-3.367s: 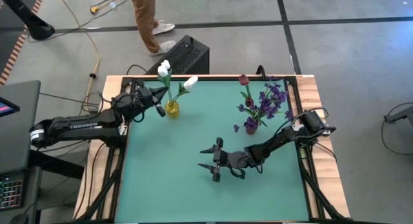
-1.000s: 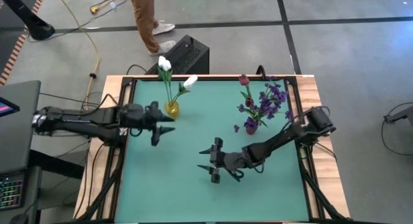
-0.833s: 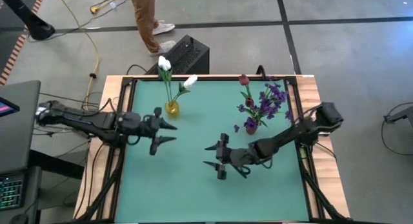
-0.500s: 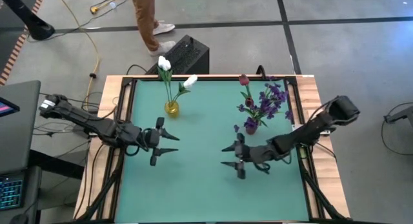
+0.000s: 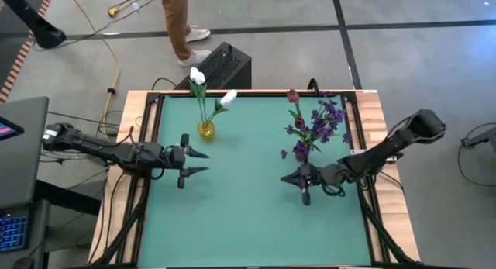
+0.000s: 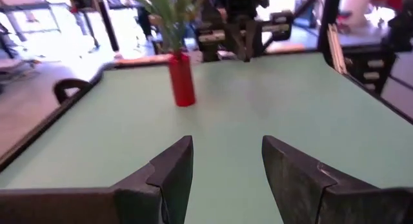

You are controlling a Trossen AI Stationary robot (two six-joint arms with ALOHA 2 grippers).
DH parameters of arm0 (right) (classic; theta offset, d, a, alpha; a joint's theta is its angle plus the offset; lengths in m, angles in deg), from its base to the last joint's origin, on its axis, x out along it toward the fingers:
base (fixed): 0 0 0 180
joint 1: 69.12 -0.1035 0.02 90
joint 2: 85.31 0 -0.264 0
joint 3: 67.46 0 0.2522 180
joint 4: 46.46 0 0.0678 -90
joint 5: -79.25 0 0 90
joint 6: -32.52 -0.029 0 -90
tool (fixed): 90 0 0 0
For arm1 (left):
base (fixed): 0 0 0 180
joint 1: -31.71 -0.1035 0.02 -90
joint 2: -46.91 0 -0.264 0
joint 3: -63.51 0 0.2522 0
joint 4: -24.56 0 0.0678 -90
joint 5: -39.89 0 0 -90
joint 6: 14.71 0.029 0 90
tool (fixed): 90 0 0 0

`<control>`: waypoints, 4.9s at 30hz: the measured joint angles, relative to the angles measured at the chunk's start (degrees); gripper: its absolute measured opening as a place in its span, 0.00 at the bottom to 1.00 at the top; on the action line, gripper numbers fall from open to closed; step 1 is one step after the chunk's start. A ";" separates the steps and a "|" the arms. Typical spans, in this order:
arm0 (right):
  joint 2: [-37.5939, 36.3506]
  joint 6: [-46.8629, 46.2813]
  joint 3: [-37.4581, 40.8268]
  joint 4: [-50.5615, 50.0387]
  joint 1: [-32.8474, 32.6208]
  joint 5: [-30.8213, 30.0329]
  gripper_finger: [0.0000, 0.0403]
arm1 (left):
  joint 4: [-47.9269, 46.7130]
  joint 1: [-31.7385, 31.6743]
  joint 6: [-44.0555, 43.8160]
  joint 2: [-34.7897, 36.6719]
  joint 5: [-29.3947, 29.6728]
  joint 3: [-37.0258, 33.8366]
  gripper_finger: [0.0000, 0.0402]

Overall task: Sort flowers into vase by color
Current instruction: Return to Home Position

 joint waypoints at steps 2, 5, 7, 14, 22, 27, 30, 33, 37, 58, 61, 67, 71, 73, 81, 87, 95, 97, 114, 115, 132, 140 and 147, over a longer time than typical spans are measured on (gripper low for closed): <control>-1.64 -0.04 2.31 2.96 0.97 0.92 0.06 | 1.15 -1.47 -0.22 2.91 -0.22 -2.09 0.43; -3.97 -0.17 5.20 6.25 2.56 3.18 0.09 | 0.77 -3.13 -1.89 8.22 -0.32 -5.28 0.43; -5.78 -0.16 6.91 6.61 3.59 3.32 0.07 | -0.82 -3.89 -2.92 11.81 -0.36 -6.66 0.43; -12.95 -3.49 12.79 6.24 6.65 4.45 0.04 | -7.21 -4.18 -4.74 23.09 -1.28 -8.85 0.43; -18.21 -4.21 16.20 6.02 6.64 4.44 0.04 | -8.79 -4.16 -5.23 32.59 -0.54 -13.09 0.43; -21.10 -5.23 19.50 6.32 7.08 4.44 0.05 | -12.89 -4.16 -5.11 35.75 -0.29 -13.09 0.43; -22.79 -6.85 19.67 3.63 7.63 4.44 0.05 | -12.81 -4.16 -5.17 35.91 -0.30 -13.09 0.43; -23.43 -6.02 19.67 2.31 8.05 4.56 0.05 | -12.92 -4.16 -5.19 35.87 -0.30 -13.11 0.43; -25.61 -5.10 19.69 -0.86 9.62 6.80 0.05 | -12.94 -4.16 -5.75 35.78 -0.84 -13.11 0.43; -58.08 -1.37 17.00 -37.06 14.62 10.54 0.05 | -12.95 -4.16 -6.75 35.76 -0.87 -13.18 0.43; -60.34 0.18 16.50 -39.01 15.31 9.54 0.05 | -12.94 -4.16 -6.38 35.76 -0.74 -13.18 0.43; -61.20 6.56 16.50 -37.90 16.02 9.14 0.07 | -12.87 -4.16 -6.15 35.76 0.13 -13.20 0.43; -61.14 7.72 16.61 -36.99 16.59 10.22 0.07 | -12.84 -4.16 -6.14 35.76 0.13 -13.20 0.43; -61.14 8.58 16.61 -36.97 16.78 11.50 0.07 | -12.83 -4.16 -6.13 35.76 0.14 -13.20 0.43; -61.14 9.04 16.66 -36.23 16.79 11.76 0.09 | -12.76 -4.16 -6.13 35.76 0.19 -13.22 0.43; -61.14 9.04 16.63 -36.20 16.78 11.81 0.10 | -12.76 -4.16 -6.13 35.76 0.21 -13.22 0.43; -61.14 9.03 16.57 -36.16 16.78 11.87 0.10 | -12.76 -4.16 -6.11 35.76 0.20 -13.24 0.43; -61.14 9.03 16.57 -36.15 16.78 11.87 0.10 | -12.76 -4.16 -6.11 35.76 0.21 -13.24 0.43; -61.14 8.99 16.48 -36.06 16.78 11.91 0.10 | -12.76 -4.16 -6.11 35.78 0.20 -13.24 0.43; -61.14 9.00 16.48 -36.06 16.78 11.91 0.10 | -12.76 -4.16 -6.11 35.76 0.22 -13.25 0.43; -61.14 8.99 16.46 -36.07 16.78 11.93 0.10 | -12.91 -4.14 -6.11 34.03 0.11 -13.24 0.43; -61.14 8.99 16.46 -36.07 16.78 11.94 0.10 | -12.81 -4.14 -6.11 33.84 0.09 -13.24 0.43; -61.09 8.99 16.46 -36.07 16.78 11.94 0.10 | -12.79 -4.14 -6.11 33.84 0.07 -13.24 0.43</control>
